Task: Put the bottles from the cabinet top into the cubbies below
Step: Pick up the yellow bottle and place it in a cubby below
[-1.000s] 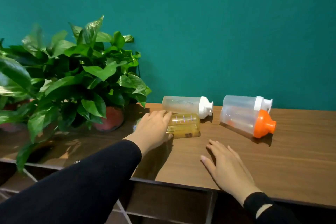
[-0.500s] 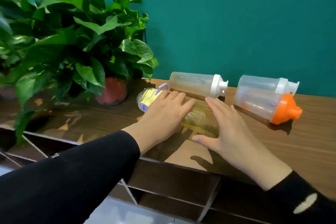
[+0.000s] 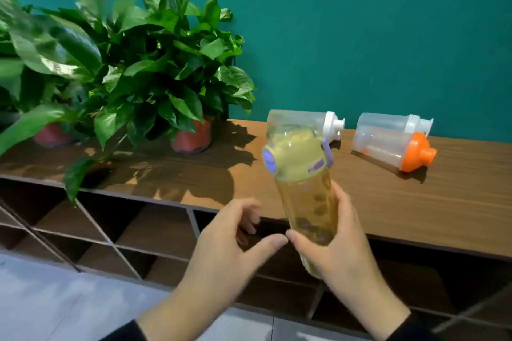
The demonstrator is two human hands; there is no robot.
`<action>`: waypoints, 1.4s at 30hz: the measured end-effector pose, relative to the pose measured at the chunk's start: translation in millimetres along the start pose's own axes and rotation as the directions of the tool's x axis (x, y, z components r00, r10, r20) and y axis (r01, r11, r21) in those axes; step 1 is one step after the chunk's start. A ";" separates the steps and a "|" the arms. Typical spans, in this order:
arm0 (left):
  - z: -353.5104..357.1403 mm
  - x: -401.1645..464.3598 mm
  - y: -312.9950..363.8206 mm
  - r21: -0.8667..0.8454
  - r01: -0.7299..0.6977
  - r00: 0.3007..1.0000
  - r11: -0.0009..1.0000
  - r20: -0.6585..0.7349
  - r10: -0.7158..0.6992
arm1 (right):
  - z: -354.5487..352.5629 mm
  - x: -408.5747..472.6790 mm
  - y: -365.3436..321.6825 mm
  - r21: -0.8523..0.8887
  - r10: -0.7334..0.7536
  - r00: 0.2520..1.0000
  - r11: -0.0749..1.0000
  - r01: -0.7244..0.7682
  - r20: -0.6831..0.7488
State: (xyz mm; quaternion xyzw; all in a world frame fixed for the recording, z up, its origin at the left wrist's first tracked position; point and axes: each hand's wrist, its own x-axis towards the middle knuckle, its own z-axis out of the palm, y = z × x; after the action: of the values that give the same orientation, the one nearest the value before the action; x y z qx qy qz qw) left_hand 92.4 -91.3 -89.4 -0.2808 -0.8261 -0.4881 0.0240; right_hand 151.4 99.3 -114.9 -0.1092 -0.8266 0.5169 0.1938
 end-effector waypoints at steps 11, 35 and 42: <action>41.7 -48.4 -100.7 -0.163 0.474 0.859 0.865 0.300 -0.414 | 99.8 -51.1 70.2 -0.076 0.339 0.882 0.940 -0.333 0.327; 74.0 41.9 -227.9 -0.004 0.618 0.783 0.786 0.100 -0.614 | 212.6 58.4 183.7 -0.022 0.523 0.801 0.841 -0.541 0.291; 58.7 27.2 -194.8 0.267 0.607 0.744 0.748 0.140 -0.654 | 169.7 38.9 133.5 -0.529 0.496 0.767 0.813 -0.245 0.407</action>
State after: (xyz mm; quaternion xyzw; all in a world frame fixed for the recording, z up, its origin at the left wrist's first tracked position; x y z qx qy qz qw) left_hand -11.7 -102.4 -266.0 -0.0325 -0.9149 -0.3446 -0.2079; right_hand 40.1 35.3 -292.8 -0.1703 -0.9028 0.3516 -0.1801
